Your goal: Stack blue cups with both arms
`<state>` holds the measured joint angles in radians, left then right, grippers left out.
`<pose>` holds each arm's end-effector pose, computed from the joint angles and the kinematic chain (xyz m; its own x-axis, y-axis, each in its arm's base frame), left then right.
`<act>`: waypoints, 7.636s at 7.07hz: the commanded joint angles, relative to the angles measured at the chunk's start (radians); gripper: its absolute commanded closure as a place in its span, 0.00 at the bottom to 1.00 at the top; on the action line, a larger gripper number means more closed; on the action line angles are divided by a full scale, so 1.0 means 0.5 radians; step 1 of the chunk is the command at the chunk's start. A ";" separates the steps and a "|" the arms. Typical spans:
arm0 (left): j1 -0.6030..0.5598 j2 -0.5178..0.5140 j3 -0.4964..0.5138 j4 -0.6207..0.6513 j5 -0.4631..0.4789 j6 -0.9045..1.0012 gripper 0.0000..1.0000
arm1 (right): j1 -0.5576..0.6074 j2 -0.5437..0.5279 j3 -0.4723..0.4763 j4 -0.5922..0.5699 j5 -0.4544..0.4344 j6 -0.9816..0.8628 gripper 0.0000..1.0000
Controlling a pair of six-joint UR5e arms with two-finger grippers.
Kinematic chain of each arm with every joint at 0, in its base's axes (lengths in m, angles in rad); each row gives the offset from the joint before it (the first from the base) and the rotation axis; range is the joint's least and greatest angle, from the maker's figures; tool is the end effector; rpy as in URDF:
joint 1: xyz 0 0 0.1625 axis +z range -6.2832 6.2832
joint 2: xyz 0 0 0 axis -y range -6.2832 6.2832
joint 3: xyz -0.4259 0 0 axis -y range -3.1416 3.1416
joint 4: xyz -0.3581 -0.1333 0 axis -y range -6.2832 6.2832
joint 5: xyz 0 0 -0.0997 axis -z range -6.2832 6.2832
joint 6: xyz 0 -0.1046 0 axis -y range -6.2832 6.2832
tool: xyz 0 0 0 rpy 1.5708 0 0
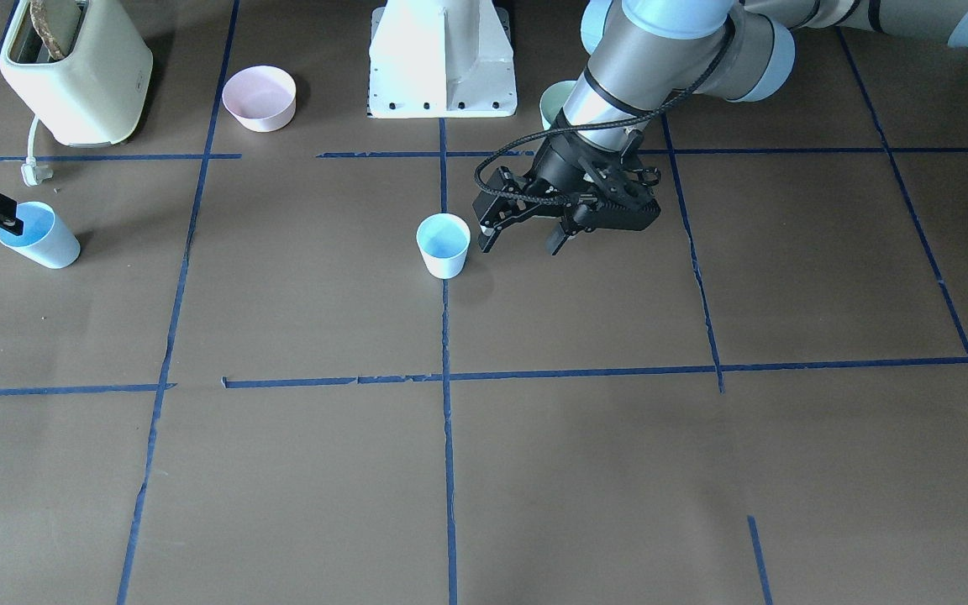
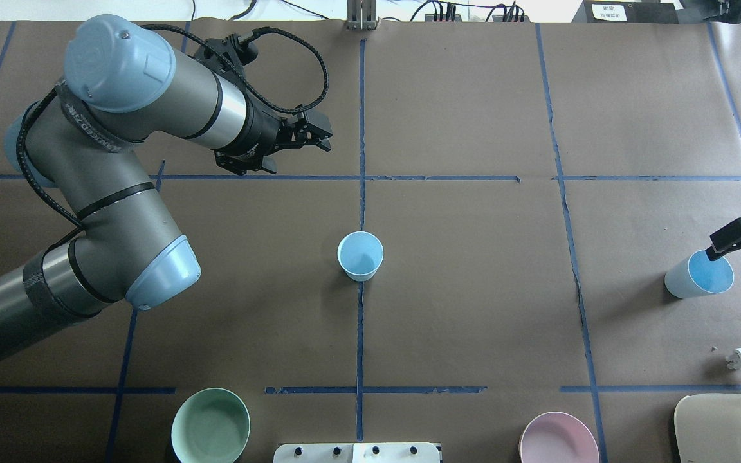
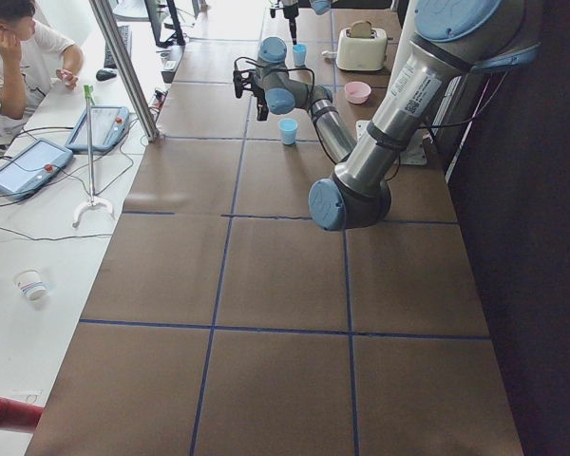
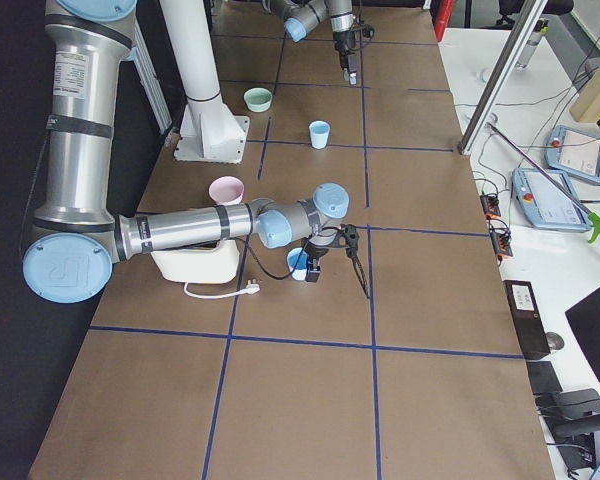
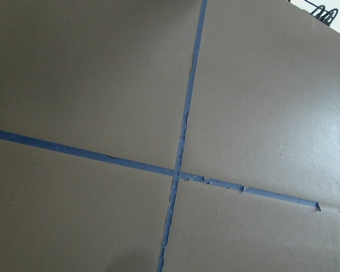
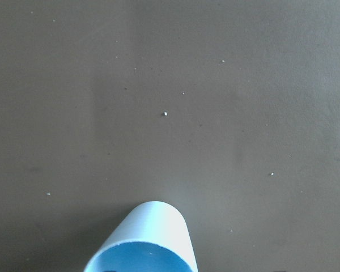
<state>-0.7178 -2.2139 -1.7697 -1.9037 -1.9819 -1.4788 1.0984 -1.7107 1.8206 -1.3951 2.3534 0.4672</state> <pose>0.4074 -0.4772 0.1812 0.3191 -0.1669 -0.9329 0.2971 0.9524 -0.0687 -0.1349 -0.3950 0.5880 0.6797 -0.0612 0.7309 0.1461 0.9878 -0.0532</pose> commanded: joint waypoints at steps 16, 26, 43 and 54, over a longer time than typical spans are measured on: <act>-0.104 0.071 -0.062 -0.003 -0.006 0.025 0.00 | -0.581 1.376 0.249 -0.941 -0.101 0.765 1.00; -0.190 0.172 -0.062 -0.015 -0.009 0.150 0.00 | -1.015 1.851 -0.319 -0.557 -0.451 1.401 0.89; -1.905 0.896 0.846 0.788 -0.865 3.557 0.00 | 0.804 0.221 -0.186 -0.554 0.064 -1.007 0.00; -1.675 1.246 0.220 0.779 -0.890 2.893 0.00 | 0.825 0.234 -0.230 -0.551 0.061 -1.014 0.00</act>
<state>-1.5559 -1.6059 -1.6544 -1.5093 -2.4282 -0.0336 1.5109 -1.5912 1.7087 -1.6705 2.3795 -0.0398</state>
